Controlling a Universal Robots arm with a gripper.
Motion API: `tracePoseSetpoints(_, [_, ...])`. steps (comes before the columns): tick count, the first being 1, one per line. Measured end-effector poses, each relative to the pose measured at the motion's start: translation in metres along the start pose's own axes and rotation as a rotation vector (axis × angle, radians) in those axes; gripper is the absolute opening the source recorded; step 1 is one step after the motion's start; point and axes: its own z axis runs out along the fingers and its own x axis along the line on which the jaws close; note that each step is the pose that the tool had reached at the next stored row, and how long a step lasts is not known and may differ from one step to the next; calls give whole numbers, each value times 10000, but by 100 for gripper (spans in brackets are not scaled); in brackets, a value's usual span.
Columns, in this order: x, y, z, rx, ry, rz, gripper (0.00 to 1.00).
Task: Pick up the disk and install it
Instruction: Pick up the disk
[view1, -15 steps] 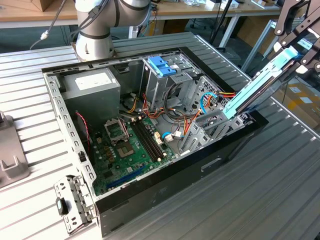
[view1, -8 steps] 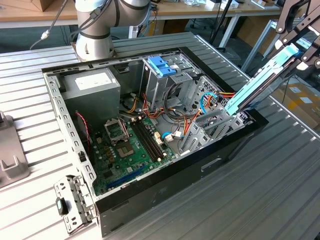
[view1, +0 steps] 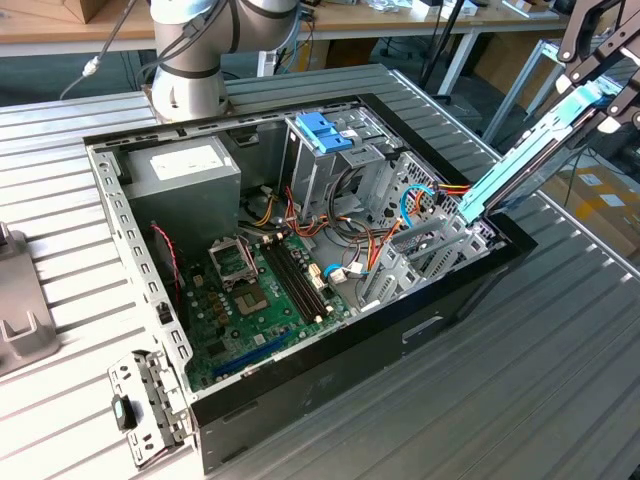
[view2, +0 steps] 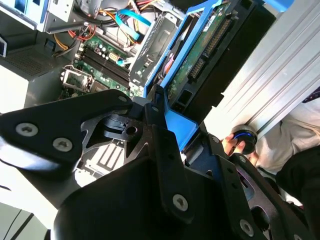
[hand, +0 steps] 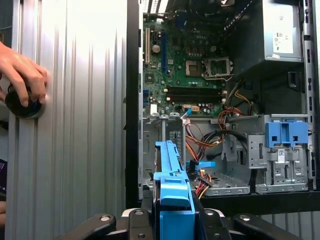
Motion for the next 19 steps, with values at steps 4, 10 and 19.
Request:
tracePoseSetpoints(4, [-11, -76, 0, -5, -1, 2, 37])
tracePoseSetpoints(10, [-22, -201, 1, -12, -1, 3, 37])
tracePoseSetpoints(19, [-57, -265, 7, -12, 1, 3, 37])
